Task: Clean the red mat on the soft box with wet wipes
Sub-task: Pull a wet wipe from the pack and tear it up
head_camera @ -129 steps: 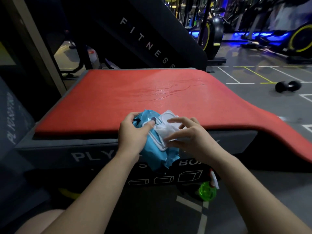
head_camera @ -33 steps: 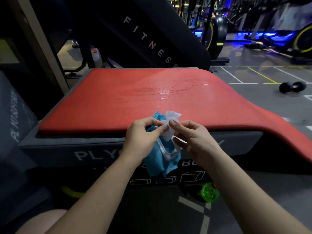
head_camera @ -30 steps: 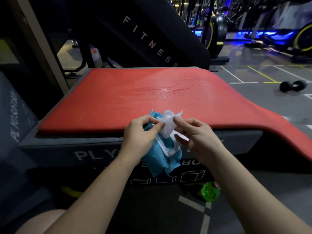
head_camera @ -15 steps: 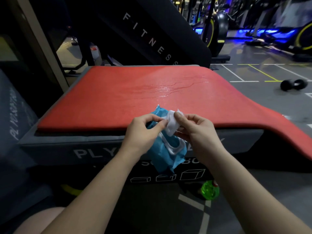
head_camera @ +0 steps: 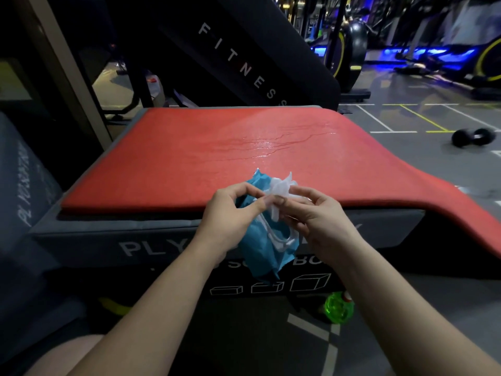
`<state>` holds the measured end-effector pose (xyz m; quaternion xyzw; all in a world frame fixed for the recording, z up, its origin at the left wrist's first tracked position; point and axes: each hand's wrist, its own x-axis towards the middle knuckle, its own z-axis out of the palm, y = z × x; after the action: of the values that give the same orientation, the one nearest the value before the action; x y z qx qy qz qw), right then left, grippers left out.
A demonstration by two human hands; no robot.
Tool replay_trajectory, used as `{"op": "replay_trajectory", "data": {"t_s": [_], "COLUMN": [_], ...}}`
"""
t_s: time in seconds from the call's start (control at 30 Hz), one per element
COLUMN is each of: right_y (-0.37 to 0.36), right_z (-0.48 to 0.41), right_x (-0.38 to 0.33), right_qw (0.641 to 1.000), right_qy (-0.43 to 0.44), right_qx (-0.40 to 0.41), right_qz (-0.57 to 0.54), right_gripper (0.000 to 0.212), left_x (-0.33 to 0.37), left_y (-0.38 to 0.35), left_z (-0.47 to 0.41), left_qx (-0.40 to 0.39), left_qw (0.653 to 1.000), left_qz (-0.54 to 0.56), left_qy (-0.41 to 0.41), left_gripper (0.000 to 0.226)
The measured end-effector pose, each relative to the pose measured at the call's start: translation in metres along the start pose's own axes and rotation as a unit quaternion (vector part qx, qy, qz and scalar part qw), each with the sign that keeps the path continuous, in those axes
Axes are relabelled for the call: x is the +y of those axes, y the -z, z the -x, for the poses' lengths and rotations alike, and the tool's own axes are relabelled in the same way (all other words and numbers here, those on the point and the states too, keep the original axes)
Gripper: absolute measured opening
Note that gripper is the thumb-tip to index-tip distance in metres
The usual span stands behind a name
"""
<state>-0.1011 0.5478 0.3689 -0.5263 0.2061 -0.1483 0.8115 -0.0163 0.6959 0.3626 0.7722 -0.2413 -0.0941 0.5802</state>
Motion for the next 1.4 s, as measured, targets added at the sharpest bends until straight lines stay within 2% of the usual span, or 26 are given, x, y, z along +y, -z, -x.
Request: {"op": "replay_trajectory", "data": {"t_s": [0.1,0.17,0.3,0.4,0.5,0.6,0.67,0.77,0.83,0.97,1.07,1.13,1.2,1.3,1.4], "right_y": [0.004,0.007,0.017,0.016,0.008,0.025,0.036,0.033,0.026,0.020,0.027,0.036,0.045,0.060,0.084], "right_z": [-0.002,-0.002,-0.009,-0.011,-0.012,-0.020,-0.022,-0.023,-0.023,-0.022,-0.018,-0.014,-0.008,0.002,0.018], "right_x": [-0.002,-0.005,-0.016,-0.013,-0.013,-0.034,-0.039,-0.027,-0.021,-0.024,-0.027,-0.031,-0.032,-0.032,-0.040], "right_qw": [1.000,1.000,0.976,0.962,0.951,0.925,0.936,0.969,0.977,0.983,0.984,0.982,0.983,0.989,0.983], "right_qy": [-0.004,0.019,0.177,0.228,0.261,0.285,0.256,0.191,0.173,0.113,0.058,0.007,-0.047,-0.065,-0.069], "right_qx": [-0.019,-0.013,0.081,0.122,0.166,0.243,0.232,0.154,0.122,0.131,0.168,0.181,0.158,0.125,0.167], "right_qz": [-0.002,0.011,0.097,0.089,0.026,-0.072,-0.076,-0.024,-0.018,-0.062,-0.014,0.046,0.079,0.049,0.041], "right_gripper": [0.057,0.051,0.029,0.022,0.008,0.010,0.010,0.014,0.019,0.019,0.027,0.029,0.027,0.033,0.044], "left_x": [0.000,-0.003,-0.007,-0.003,-0.003,-0.014,-0.021,-0.022,-0.023,-0.021,-0.017,-0.014,-0.010,-0.003,-0.004], "left_y": [0.003,0.004,0.009,0.003,-0.002,0.010,0.016,0.011,0.006,0.000,-0.006,-0.011,-0.017,-0.037,-0.065], "left_z": [-0.001,-0.003,-0.009,-0.009,-0.010,-0.021,-0.025,-0.022,-0.022,-0.022,-0.020,-0.020,-0.019,-0.015,-0.014], "left_qx": [-0.020,-0.009,0.069,0.096,0.137,0.204,0.220,0.201,0.192,0.183,0.147,0.119,0.085,0.020,-0.011], "left_qw": [1.000,0.999,0.991,0.986,0.980,0.968,0.968,0.976,0.981,0.975,0.964,0.960,0.953,0.944,0.943], "left_qz": [-0.005,-0.032,-0.111,-0.128,-0.134,-0.142,-0.121,-0.077,-0.032,0.122,0.216,0.244,0.278,0.307,0.308], "left_qy": [-0.009,-0.016,-0.028,-0.053,-0.050,-0.022,-0.009,-0.015,-0.014,0.022,0.055,0.065,0.082,0.119,0.124], "left_gripper": [0.017,0.017,0.019,0.017,0.015,0.014,0.016,0.018,0.019,0.022,0.027,0.027,0.032,0.038,0.040]}}
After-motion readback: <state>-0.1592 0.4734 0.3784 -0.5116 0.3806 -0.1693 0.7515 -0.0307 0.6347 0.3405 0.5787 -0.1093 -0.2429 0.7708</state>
